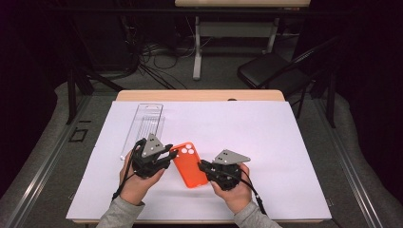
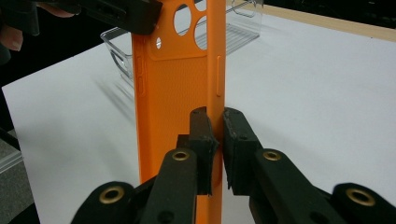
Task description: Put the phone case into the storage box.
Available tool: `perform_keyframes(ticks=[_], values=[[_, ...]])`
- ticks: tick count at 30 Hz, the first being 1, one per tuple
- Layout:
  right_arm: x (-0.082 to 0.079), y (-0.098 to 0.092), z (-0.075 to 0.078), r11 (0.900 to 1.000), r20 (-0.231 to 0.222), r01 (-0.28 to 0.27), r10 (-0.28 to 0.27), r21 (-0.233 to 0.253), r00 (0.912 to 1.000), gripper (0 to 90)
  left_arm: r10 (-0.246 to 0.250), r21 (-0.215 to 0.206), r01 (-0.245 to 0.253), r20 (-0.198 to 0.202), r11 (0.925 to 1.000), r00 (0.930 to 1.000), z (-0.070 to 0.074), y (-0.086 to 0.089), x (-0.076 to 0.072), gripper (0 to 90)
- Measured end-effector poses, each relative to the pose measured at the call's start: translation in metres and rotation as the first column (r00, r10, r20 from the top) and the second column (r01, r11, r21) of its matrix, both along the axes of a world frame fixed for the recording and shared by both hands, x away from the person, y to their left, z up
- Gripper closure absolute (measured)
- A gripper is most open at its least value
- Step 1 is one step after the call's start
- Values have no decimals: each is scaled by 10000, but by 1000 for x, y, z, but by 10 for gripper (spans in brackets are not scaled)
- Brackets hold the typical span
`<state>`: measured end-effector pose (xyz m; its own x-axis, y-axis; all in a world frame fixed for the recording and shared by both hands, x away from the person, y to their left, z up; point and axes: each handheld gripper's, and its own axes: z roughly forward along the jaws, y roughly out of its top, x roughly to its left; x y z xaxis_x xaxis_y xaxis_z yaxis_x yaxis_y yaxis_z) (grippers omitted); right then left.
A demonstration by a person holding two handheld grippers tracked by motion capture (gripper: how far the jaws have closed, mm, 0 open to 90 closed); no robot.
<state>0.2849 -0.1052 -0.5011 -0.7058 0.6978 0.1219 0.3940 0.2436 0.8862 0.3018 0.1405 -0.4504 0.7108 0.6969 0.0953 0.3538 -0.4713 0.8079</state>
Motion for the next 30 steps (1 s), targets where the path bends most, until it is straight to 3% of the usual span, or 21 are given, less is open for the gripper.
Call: perform_keyframes(ticks=[20, 30], values=[[0, 1, -1, 9999, -60, -66, 65, -93, 10000, 833, -4, 440, 3, 33, 9990, 10000, 1, 0, -1, 766], [-1, 1, -1, 9999, -11, -55, 55, -86, 10000, 832, 245, -11, -246, -288, 9997, 9993, 0, 3, 1, 750]])
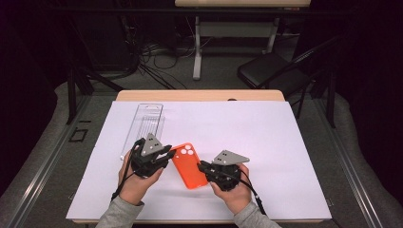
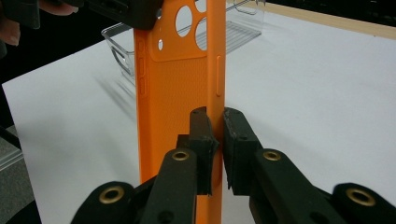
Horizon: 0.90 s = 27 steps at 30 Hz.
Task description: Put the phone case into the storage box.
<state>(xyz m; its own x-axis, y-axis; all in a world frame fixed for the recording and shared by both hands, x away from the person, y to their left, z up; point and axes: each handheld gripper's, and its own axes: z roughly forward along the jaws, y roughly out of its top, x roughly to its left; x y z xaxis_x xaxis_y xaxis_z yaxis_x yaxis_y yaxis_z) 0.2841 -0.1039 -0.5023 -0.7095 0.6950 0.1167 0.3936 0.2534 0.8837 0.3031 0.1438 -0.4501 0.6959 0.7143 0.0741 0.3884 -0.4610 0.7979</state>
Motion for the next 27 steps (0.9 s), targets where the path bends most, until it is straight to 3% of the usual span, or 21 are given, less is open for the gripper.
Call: perform_keyframes(ticks=[18, 27], values=[[0, 1, -1, 10000, -65, -27, 27, 34, 10000, 833, 121, 5, -121, 133, 9999, 9998, 0, -2, -4, 795], [0, 1, -2, 10000, -118, -46, 47, 58, 9999, 832, 99, -82, -99, -10, 9999, 10000, 0, 0, -3, 805]])
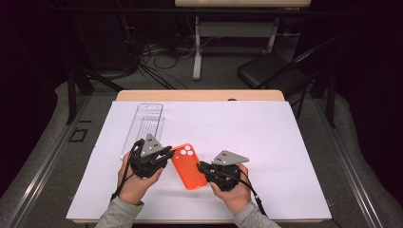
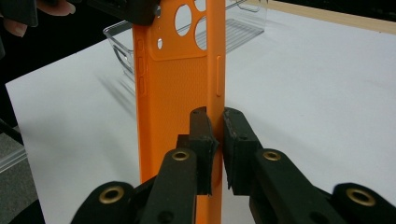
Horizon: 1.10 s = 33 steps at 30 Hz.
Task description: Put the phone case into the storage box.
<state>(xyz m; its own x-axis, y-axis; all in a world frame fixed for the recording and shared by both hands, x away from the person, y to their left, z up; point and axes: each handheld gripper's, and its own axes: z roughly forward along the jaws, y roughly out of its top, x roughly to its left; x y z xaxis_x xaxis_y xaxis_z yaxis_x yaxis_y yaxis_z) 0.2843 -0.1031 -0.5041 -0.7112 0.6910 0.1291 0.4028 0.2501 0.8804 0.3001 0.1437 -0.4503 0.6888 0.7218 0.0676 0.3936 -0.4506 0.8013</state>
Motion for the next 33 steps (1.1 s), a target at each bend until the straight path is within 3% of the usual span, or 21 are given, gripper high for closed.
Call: perform_keyframes(ticks=[33], values=[[1, -1, -1, 9999, -99, -77, 79, 134, 9999, 827, 87, -265, -92, -195, 9996, 9998, 1, 2, 0, 810]])
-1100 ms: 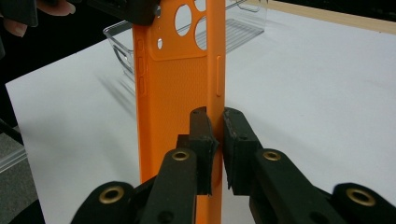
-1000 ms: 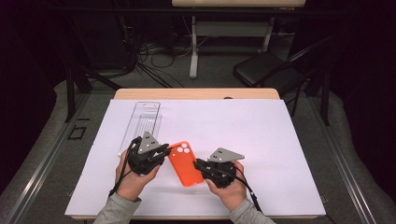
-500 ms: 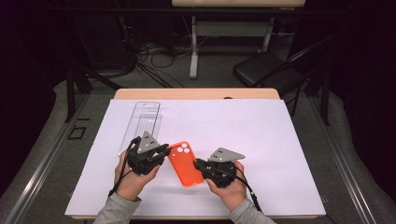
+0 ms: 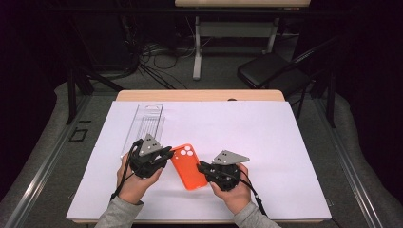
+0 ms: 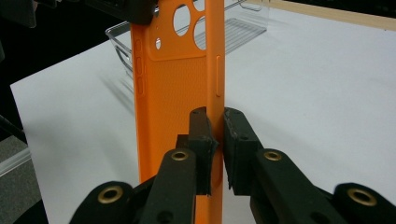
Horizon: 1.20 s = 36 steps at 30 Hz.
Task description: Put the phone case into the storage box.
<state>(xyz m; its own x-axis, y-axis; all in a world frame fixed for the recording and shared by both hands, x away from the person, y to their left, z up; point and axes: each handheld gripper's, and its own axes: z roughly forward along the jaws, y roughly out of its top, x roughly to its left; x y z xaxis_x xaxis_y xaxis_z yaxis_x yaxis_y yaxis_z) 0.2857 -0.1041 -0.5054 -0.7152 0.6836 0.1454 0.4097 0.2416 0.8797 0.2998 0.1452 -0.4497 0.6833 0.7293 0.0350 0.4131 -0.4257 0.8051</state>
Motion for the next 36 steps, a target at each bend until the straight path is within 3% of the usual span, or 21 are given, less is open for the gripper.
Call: perform_keyframes(ticks=[27, 36], values=[[1, 0, 0, 9999, -38, -17, 18, 120, 10000, 813, -51, -73, 50, -84, 10000, 10000, 1, 1, 1, 811], [1, -1, -1, 9999, -58, 2, -1, 136, 10000, 760, -62, -53, 61, -100, 10000, 9999, 0, 1, 1, 811]])
